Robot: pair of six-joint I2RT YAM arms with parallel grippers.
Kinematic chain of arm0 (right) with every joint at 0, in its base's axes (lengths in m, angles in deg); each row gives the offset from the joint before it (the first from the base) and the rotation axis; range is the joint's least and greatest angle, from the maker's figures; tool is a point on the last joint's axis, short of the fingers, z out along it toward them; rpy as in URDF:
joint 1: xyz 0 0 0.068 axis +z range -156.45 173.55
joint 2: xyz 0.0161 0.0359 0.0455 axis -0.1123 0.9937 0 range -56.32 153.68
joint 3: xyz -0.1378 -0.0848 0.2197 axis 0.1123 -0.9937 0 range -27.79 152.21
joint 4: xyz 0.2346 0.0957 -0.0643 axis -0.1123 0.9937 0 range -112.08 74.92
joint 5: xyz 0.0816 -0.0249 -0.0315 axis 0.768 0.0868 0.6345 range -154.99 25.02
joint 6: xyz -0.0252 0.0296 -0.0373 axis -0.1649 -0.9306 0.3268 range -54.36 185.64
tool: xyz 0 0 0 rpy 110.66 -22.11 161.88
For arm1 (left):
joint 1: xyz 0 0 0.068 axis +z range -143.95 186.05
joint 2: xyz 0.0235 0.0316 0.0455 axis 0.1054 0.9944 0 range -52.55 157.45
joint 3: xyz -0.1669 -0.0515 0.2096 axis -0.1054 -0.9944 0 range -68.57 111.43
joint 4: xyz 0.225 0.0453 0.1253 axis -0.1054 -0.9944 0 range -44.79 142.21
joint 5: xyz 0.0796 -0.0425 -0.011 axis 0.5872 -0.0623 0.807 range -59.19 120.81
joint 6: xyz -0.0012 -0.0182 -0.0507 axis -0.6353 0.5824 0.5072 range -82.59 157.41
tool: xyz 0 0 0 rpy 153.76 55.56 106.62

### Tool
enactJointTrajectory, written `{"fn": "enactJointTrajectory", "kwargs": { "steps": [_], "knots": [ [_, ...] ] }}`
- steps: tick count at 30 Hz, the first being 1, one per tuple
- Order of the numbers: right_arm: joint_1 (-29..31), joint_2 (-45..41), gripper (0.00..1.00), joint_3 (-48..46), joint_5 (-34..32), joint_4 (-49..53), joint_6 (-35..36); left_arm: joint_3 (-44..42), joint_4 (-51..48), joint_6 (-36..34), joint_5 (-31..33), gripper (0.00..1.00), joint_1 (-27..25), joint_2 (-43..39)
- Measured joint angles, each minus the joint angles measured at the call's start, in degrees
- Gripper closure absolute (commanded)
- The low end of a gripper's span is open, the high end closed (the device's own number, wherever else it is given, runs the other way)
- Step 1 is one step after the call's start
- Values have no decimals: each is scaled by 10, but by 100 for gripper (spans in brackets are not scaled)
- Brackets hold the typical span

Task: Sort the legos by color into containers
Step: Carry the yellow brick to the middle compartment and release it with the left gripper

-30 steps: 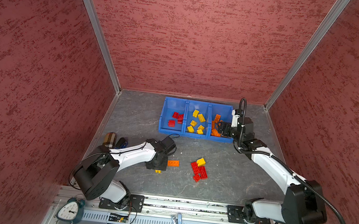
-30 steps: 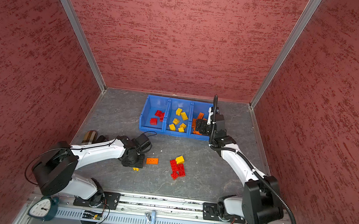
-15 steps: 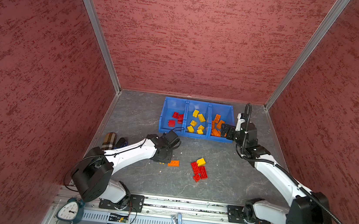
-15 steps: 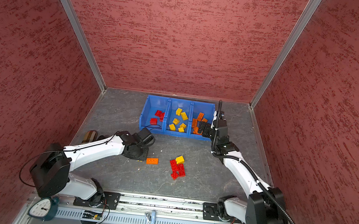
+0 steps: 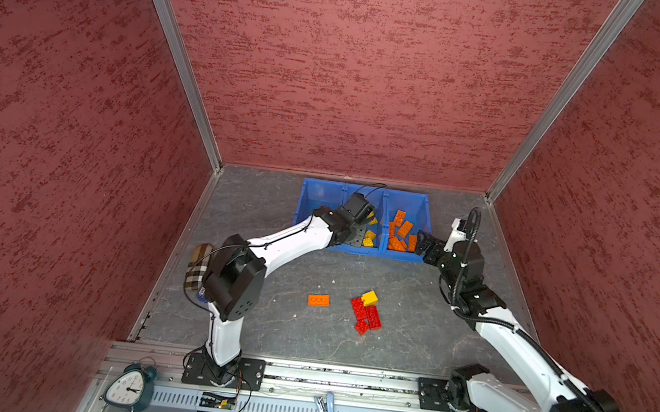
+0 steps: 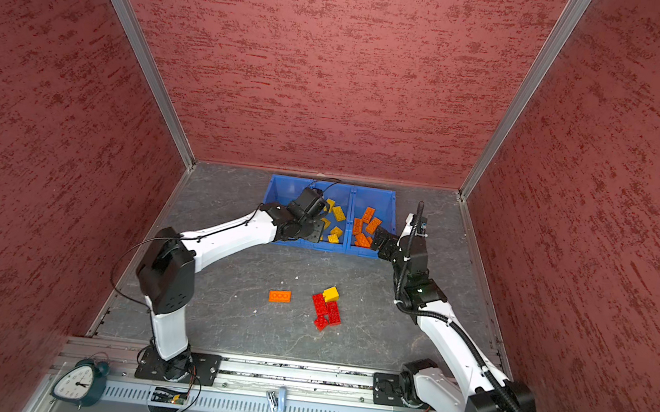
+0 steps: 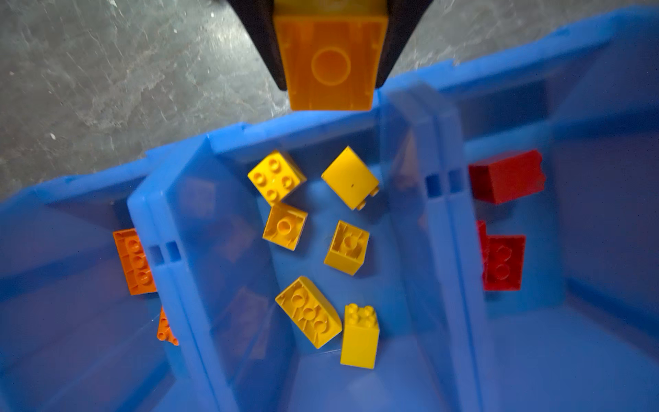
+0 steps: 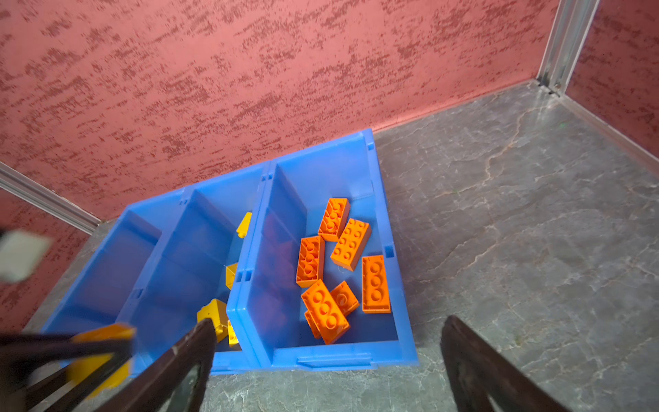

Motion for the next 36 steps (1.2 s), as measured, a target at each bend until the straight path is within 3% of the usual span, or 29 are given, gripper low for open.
{"fn": "enactJointTrajectory", "kwargs": {
  "steps": [10, 19, 28, 33, 36],
  "knots": [
    [0, -26, 1, -2, -7, 5, 9, 210, 6, -46, 122, 75, 4, 178],
    [0, -37, 1, -9, -5, 9, 17, 346, -9, -94, 204, 58, 12, 280],
    [0, -44, 1, -13, -1, 9, 17, 351, -16, -108, 216, 42, 4, 277],
    [0, -44, 1, -13, 0, 10, 17, 264, 4, -103, 204, 37, -14, 223],
    [0, -41, 1, -13, 1, 9, 17, 183, 28, -94, 190, 30, -31, 158]
  ]
}}
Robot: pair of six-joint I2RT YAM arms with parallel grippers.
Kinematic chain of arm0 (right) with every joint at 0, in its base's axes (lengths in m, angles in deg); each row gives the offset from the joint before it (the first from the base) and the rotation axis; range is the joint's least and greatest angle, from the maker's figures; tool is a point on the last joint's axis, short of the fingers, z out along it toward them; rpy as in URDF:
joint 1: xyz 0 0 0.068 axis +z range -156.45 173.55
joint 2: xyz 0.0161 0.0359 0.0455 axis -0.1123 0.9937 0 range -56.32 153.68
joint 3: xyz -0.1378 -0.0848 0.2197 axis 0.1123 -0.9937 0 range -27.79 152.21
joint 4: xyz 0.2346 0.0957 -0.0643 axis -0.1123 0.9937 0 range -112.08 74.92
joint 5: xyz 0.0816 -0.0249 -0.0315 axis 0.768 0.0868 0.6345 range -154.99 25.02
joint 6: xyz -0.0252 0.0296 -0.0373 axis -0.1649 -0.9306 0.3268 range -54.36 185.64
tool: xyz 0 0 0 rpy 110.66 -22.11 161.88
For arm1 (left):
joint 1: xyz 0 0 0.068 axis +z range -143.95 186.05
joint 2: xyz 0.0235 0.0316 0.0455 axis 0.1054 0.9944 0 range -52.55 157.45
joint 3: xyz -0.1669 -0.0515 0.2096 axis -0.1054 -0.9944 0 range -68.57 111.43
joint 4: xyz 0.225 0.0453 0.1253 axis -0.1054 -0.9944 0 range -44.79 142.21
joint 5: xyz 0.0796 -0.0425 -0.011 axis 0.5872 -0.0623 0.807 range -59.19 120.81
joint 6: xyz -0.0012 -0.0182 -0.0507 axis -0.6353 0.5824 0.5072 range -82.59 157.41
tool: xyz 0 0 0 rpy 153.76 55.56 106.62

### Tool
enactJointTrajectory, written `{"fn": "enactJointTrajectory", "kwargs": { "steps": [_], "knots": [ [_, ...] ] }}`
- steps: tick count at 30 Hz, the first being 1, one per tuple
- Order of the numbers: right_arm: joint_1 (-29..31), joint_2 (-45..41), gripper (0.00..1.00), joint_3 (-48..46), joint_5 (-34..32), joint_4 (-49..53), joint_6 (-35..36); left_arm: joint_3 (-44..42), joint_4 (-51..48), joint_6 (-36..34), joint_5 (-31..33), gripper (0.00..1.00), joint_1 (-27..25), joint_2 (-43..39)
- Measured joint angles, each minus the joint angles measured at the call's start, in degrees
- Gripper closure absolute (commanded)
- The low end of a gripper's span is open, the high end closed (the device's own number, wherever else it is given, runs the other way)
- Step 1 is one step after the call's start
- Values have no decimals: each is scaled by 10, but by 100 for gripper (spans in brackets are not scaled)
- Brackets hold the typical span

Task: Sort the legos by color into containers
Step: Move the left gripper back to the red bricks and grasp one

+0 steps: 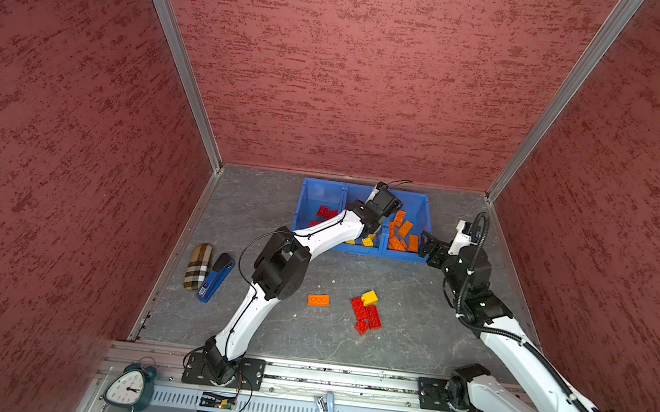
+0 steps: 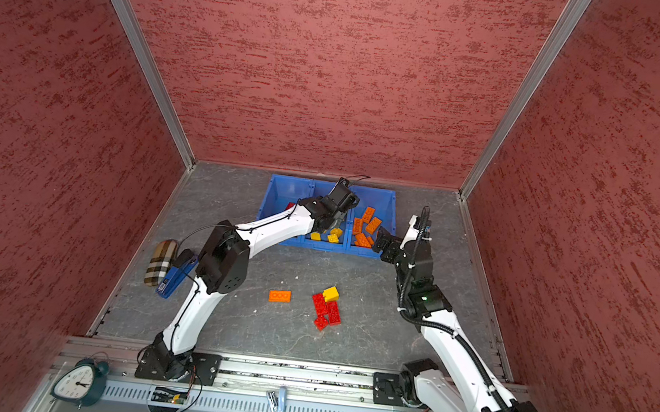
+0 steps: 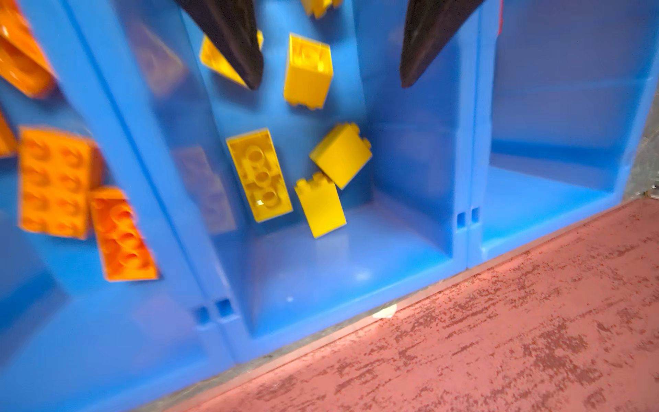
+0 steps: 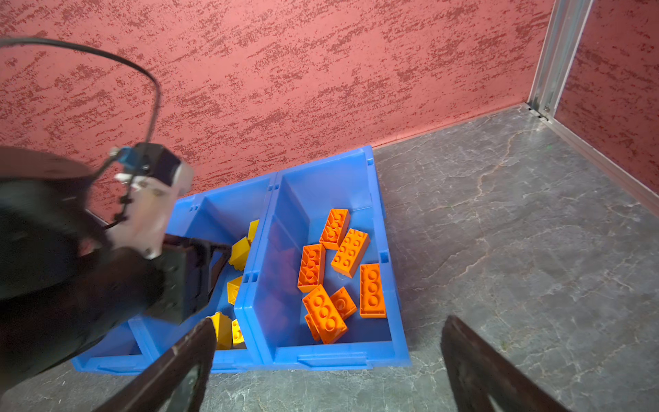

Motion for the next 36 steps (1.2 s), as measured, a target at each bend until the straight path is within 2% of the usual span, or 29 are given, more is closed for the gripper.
{"fn": "enactJointTrajectory", "kwargs": {
  "steps": [8, 17, 20, 24, 36],
  "knots": [
    [0, 21, 1, -8, 11, -18, -11, -231, 81, -19, -52, 0, -72, -196],
    [0, 56, 1, -15, 10, -45, -24, -418, 61, -24, -155, 1, -122, -324],
    [0, 64, 1, -15, 4, -47, -30, -438, 32, -14, -187, 0, -157, -357],
    [0, 68, 1, -15, -3, -49, -38, -455, 7, 12, -234, 11, -199, -385],
    [0, 68, 1, -15, -5, -65, -46, -505, -14, 94, -304, 21, -242, -367]
  ]
}}
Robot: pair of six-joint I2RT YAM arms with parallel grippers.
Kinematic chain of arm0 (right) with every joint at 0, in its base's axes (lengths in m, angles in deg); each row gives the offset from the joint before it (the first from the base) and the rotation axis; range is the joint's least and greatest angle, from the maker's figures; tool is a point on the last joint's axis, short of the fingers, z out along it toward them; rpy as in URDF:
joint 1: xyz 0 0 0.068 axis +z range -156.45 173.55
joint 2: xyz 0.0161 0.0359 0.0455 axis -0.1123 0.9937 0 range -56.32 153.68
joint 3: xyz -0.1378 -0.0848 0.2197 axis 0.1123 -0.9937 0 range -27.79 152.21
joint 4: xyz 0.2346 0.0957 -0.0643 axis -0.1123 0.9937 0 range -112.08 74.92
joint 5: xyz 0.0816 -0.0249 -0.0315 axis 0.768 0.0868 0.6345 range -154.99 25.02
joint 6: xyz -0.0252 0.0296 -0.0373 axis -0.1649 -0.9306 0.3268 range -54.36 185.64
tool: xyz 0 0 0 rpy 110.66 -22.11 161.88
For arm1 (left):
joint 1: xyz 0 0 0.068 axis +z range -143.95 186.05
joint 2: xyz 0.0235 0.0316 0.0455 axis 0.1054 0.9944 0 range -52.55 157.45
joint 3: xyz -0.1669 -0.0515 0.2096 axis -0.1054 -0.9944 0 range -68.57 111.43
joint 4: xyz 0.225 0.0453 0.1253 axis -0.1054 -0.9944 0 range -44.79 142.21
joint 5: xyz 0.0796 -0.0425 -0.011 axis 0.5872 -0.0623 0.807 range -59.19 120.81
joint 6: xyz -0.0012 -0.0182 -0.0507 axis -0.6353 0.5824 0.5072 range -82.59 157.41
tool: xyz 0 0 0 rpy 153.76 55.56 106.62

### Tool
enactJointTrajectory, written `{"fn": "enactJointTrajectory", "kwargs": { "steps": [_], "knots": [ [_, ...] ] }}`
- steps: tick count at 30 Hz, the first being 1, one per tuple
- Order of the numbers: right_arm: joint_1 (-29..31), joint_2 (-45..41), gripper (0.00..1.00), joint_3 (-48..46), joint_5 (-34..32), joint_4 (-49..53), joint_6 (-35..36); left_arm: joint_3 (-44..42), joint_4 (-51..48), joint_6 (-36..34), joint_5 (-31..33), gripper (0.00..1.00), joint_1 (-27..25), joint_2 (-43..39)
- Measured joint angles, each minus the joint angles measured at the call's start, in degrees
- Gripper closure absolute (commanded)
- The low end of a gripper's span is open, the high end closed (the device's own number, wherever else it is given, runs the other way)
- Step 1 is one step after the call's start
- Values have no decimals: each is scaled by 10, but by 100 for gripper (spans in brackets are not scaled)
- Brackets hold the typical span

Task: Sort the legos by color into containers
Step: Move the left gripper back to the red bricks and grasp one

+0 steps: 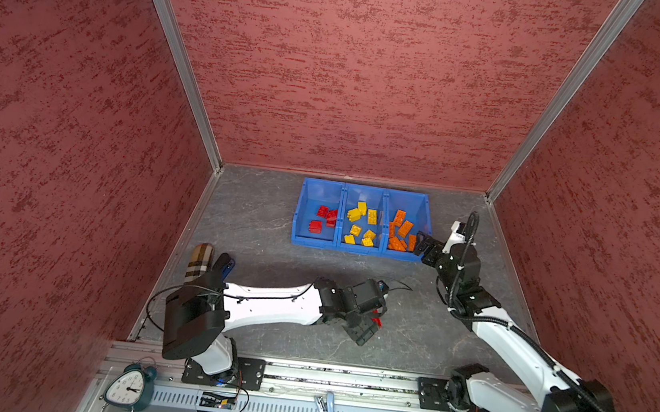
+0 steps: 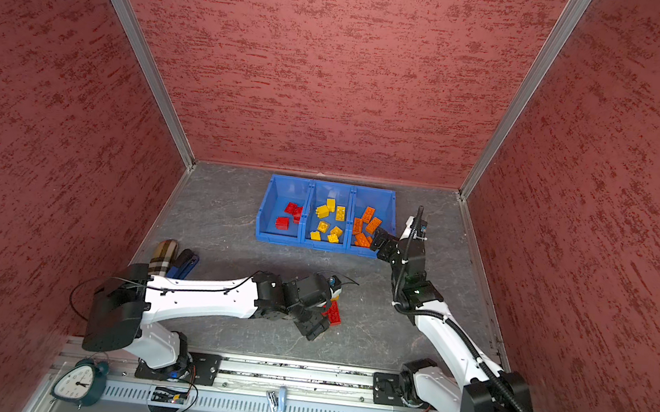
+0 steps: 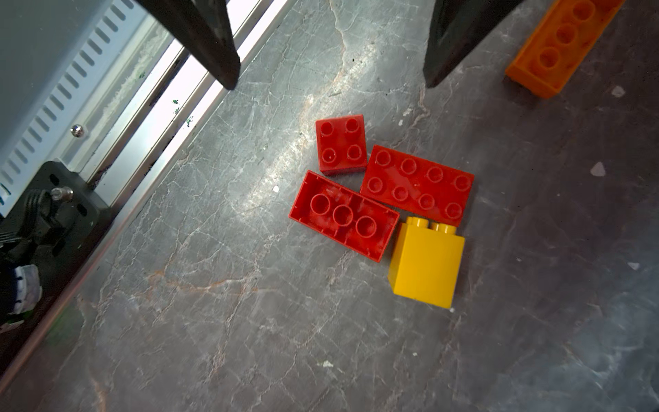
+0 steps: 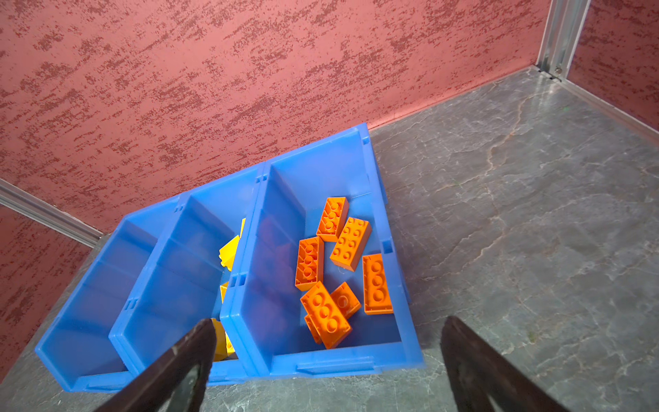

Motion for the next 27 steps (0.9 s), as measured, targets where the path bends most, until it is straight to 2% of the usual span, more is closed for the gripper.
{"fn": "enactJointTrajectory", "kwargs": {
  "steps": [5, 8, 11, 27],
  "knots": [
    [0, 2, 1, 0, 3, -6, -2, -7, 4, 13, -13, 30, 0, 27],
    [0, 4, 1, 0, 4, -7, -2, -6, 4, 22, -7, 39, 0, 42],
    [0, 4, 1, 0, 8, -7, -2, -2, 4, 31, 2, 43, -1, 67],
    [0, 3, 1, 0, 25, -1, 1, 48, 2, 18, 14, 44, -1, 140]
  ]
}}
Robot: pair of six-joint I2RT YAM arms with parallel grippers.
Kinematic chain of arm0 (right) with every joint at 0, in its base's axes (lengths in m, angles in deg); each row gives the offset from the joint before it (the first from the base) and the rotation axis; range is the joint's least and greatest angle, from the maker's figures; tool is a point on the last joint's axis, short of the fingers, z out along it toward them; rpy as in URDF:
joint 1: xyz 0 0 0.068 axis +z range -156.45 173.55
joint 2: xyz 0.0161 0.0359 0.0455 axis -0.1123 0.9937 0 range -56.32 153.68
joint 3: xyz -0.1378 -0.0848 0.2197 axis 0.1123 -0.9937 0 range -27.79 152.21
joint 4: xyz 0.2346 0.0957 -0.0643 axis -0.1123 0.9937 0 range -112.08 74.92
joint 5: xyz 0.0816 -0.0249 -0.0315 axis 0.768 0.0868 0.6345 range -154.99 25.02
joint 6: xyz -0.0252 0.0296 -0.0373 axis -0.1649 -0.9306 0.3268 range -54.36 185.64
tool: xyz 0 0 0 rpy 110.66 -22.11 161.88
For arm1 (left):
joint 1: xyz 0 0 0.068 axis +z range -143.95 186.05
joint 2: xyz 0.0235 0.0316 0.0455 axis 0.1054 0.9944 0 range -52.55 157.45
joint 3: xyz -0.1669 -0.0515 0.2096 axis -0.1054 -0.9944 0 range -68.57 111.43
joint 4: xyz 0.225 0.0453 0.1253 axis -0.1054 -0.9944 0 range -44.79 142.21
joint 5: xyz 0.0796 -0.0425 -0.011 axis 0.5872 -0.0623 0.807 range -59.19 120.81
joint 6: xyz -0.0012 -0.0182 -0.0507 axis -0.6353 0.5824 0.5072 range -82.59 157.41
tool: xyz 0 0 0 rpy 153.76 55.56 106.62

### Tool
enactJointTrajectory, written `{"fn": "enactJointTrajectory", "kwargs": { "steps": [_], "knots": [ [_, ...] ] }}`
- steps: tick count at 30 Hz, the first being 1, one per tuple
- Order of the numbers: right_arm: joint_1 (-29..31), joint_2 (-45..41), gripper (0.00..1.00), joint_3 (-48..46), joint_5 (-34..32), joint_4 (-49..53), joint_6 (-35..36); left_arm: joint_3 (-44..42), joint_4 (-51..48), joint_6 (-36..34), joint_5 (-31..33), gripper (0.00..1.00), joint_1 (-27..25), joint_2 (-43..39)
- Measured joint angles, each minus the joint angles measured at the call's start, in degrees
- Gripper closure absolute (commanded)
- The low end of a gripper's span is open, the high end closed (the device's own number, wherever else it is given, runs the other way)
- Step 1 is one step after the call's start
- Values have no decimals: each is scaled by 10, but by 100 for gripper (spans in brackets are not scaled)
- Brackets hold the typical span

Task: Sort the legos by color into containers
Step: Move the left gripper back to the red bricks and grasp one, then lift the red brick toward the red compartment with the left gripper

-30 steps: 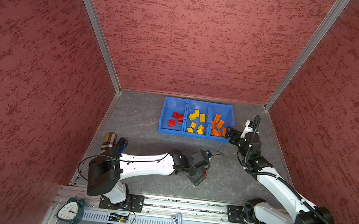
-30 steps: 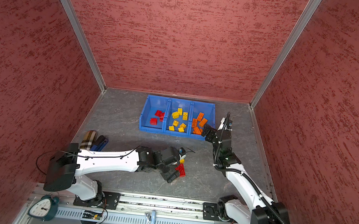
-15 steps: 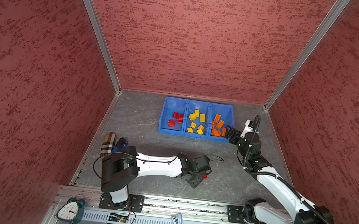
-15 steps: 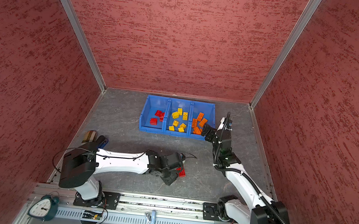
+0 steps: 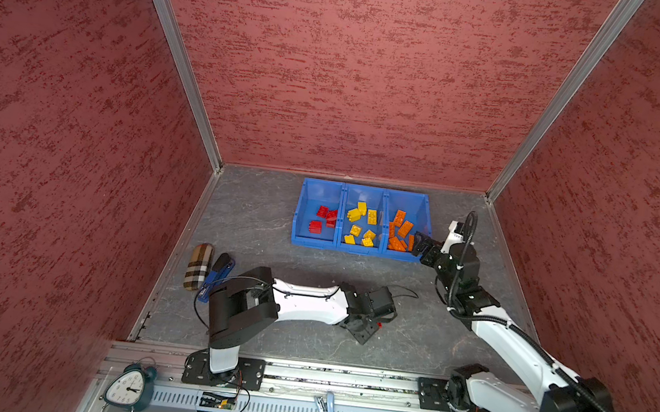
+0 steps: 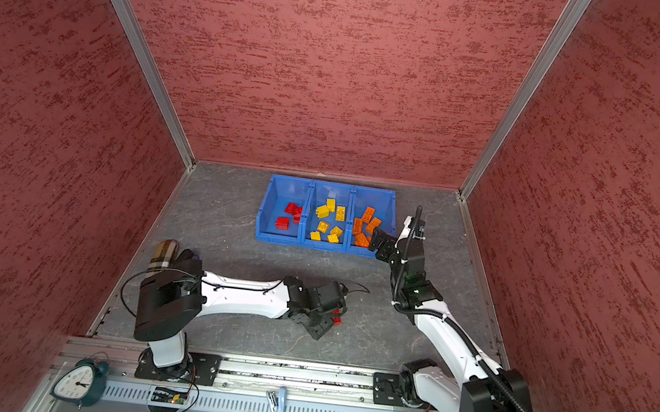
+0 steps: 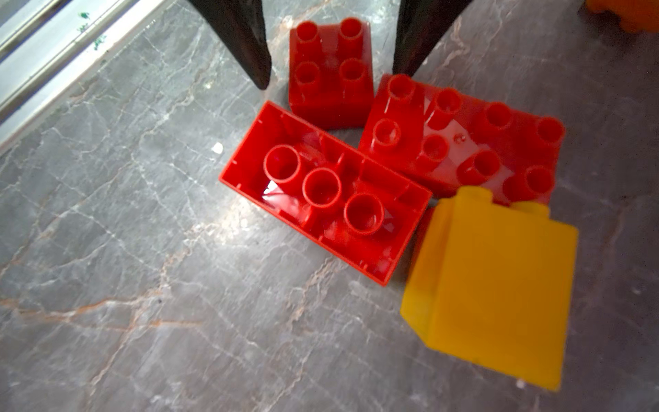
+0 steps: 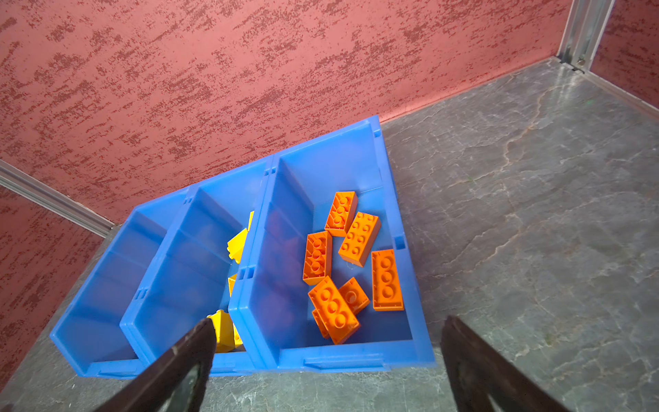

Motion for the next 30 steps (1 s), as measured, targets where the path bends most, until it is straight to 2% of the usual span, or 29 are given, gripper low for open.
{"fn": "enactJointTrajectory", "kwargs": {
  "steps": [8, 11, 15, 18, 26, 30],
  "knots": [
    [0, -28, 1, 0, -6, 8, 0, 24, -16, -1, 13, 49, -2, 22],
    [0, -30, 1, 0, -7, 9, 0, 30, -18, 2, 21, 55, -2, 30],
    [0, -30, 1, -2, -10, 12, 0, 31, -23, 6, 33, 69, -3, 32],
    [0, -29, 1, -2, -17, 18, -2, 26, -16, 13, 39, 72, -3, 29],
    [0, 16, 1, 0, 10, 16, -12, -37, -11, 34, 104, 73, -1, -64],
    [0, 52, 1, 11, 22, 16, -24, -38, -6, 27, 132, 74, 29, -141]
  ]
}}
